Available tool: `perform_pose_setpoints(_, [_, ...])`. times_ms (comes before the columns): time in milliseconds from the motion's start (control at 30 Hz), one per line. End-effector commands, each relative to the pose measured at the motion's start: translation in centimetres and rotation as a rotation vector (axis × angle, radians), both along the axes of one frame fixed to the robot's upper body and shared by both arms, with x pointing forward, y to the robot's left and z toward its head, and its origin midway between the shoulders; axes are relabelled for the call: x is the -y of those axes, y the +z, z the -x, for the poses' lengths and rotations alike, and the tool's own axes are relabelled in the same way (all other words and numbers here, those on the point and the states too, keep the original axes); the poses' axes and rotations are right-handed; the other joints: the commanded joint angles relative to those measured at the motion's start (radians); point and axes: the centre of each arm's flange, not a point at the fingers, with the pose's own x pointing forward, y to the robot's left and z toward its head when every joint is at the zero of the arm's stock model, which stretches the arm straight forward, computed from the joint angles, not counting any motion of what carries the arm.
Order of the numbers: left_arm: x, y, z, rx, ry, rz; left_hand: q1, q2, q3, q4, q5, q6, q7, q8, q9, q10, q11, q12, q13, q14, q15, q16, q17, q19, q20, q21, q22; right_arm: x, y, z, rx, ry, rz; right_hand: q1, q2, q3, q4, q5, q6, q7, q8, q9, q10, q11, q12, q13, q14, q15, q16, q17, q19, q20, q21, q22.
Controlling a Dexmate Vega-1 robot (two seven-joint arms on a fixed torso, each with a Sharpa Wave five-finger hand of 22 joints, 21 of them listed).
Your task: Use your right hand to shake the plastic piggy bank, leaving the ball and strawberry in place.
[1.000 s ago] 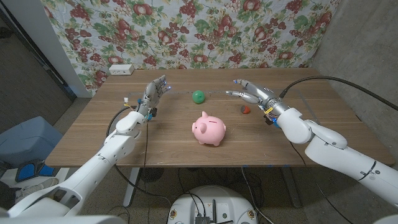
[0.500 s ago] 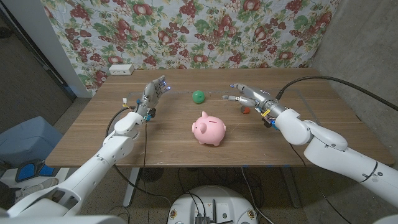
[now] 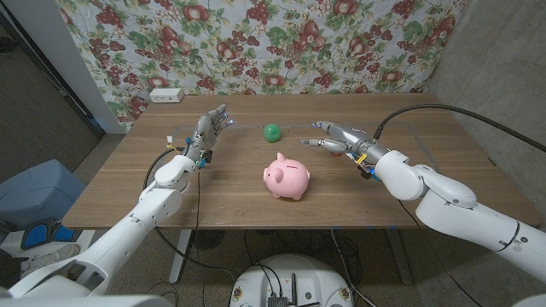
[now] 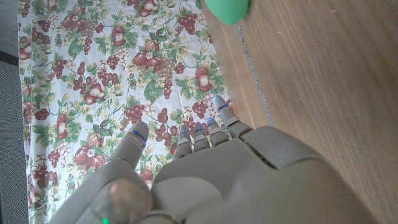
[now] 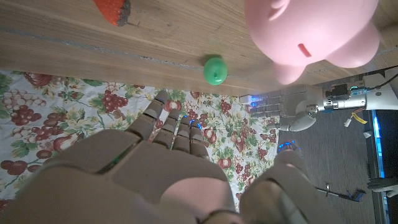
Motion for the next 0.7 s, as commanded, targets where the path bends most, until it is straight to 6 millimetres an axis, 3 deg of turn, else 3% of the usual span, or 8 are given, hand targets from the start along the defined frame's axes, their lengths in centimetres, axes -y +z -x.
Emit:
perform_pose_setpoints(33, [-0.2, -0.2, 0.4, 0.006, -0.003, -0.001, -0.012, 0.035, 0.003, -0.007, 0.005, 0.004, 0.005, 0.003, 0.004, 0.004, -0.005, 0.004, 0.004, 0.006, -0.005, -0.002, -0.001, 0.007, 0.001, -0.006, 0.006, -0.7, -0.5, 0.7, -0.023, -0.035, 0.054, 0.018, -0.012, -0.005, -0.004, 0.009, -0.017, 0.005, 0.007, 0.004, -0.011, 0.005, -0.002, 0.003, -0.011, 0.003, -0.009, 0.002, -0.010, 0.001, -0.011, 0.005])
perform_pose_setpoints(700, [-0.6, 0.3, 0.2, 0.022, -0.013, -0.008, -0.016, 0.035, 0.004, -0.007, 0.005, 0.004, 0.008, 0.003, 0.004, 0.004, -0.008, 0.003, 0.004, 0.008, -0.003, -0.001, 0.000, 0.013, 0.002, -0.019, 0.006, -2.5, -1.2, 1.8, -0.071, -0.084, 0.147, 0.055, -0.041, -0.015, -0.009, 0.036, -0.071, 0.024, 0.004, 0.006, -0.054, 0.016, -0.004, 0.007, -0.053, 0.019, -0.023, 0.002, -0.033, 0.011, -0.032, 0.006])
